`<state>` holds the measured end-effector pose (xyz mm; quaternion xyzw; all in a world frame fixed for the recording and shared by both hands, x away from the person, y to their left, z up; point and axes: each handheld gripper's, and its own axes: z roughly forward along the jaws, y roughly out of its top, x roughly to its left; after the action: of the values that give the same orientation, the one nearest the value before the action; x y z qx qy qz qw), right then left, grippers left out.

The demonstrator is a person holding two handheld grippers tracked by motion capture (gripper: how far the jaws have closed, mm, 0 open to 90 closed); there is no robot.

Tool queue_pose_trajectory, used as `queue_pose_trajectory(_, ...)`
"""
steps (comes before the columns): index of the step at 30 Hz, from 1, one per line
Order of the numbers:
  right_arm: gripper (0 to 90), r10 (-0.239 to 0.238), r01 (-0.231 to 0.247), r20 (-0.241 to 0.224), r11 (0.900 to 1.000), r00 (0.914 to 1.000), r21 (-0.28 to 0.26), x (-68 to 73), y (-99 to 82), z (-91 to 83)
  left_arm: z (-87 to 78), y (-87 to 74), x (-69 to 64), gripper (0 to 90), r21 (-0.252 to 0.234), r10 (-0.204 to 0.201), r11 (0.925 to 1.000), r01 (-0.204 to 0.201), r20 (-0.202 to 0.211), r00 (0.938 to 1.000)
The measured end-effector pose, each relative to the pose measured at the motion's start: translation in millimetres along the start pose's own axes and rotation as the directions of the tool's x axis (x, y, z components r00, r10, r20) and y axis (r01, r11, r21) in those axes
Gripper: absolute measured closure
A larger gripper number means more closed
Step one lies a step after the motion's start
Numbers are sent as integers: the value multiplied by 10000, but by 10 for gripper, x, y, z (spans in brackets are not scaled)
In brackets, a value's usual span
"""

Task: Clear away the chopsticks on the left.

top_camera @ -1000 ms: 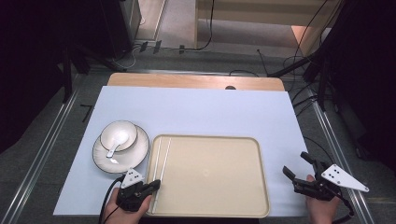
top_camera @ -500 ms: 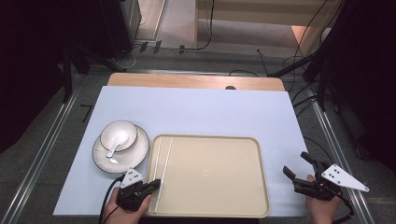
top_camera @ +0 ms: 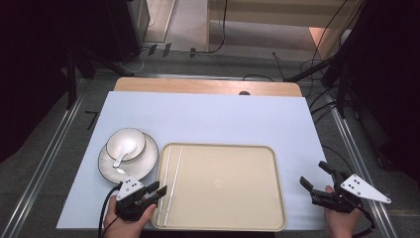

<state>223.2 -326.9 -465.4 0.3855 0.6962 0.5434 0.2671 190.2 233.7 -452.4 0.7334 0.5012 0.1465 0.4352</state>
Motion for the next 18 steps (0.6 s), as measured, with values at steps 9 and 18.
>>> queue_pose_trajectory(9,130,22,-22,32,10000,10000,9,-3,0,2,-64,71,106,176,67,-548,9985,549,-145,9984)
queue_pose_trajectory(18,130,22,-22,7,10000,10000,9,-3,1,14,-189,112,183,0,-523,-290,9983,271,-348,9990)
